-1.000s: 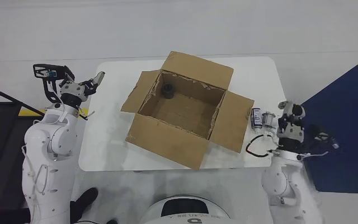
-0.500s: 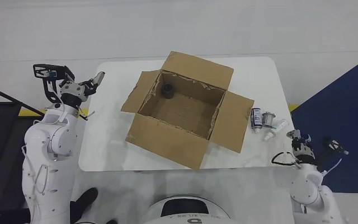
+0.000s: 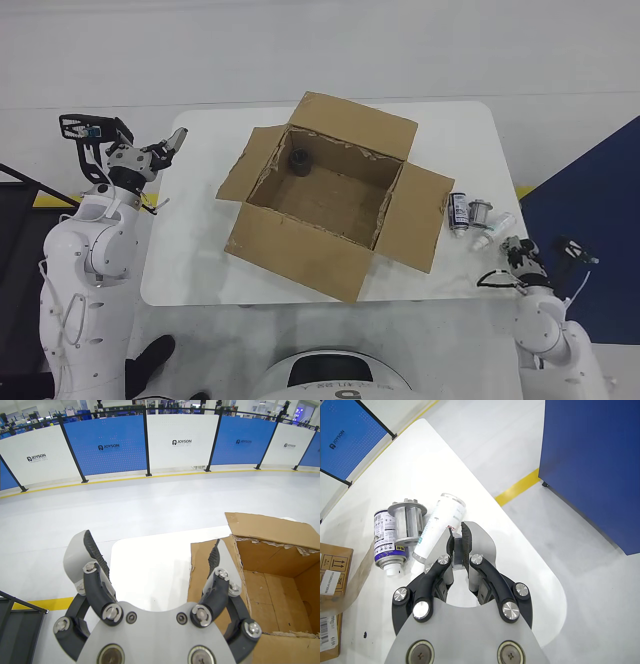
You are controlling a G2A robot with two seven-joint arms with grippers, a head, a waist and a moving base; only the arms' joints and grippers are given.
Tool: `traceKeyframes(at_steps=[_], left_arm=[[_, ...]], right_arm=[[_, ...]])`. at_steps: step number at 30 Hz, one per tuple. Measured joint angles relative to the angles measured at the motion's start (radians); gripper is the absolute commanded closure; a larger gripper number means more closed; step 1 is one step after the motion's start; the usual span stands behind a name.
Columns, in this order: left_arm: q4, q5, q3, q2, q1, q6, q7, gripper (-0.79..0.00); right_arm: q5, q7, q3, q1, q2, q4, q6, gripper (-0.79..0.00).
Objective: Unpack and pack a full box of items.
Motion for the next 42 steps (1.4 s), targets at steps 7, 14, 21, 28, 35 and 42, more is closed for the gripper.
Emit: traceKeyframes(at_steps=[7, 14, 21, 28, 35, 42], left_arm=[[0.000, 0.000, 0.000, 0.000, 0.000, 0.000, 0.000, -0.785], [0.000, 0.000, 0.000, 0.000, 0.000, 0.000, 0.000, -0.785], [0.000, 0.000, 0.000, 0.000, 0.000, 0.000, 0.000, -0.785], [0.000, 0.000, 0.000, 0.000, 0.000, 0.000, 0.000, -0.785], [0.000, 0.000, 0.000, 0.000, 0.000, 0.000, 0.000, -0.785], [0.000, 0.000, 0.000, 0.000, 0.000, 0.000, 0.000, -0.785]], right_arm=[[0.012, -0.027, -0.017, -0.021, -0.007, -0.051, -0.013, -0.763], [0.049, -0.120, -0.010, -0.051, -0.017, -0.122, -0.015, -0.785], [-0.057, -0.262, -0.100, -0.182, -0.028, -0.359, -0.191, -0.711], [-0.264, -0.102, -0.376, -0.069, -0.034, -0.413, -0.175, -0.579], [-0.371, 0.048, -0.582, 0.132, -0.053, -0.286, -0.018, -0.573], [-0.434, 0.138, -0.686, 0.244, -0.064, -0.274, 0.016, -0.582]])
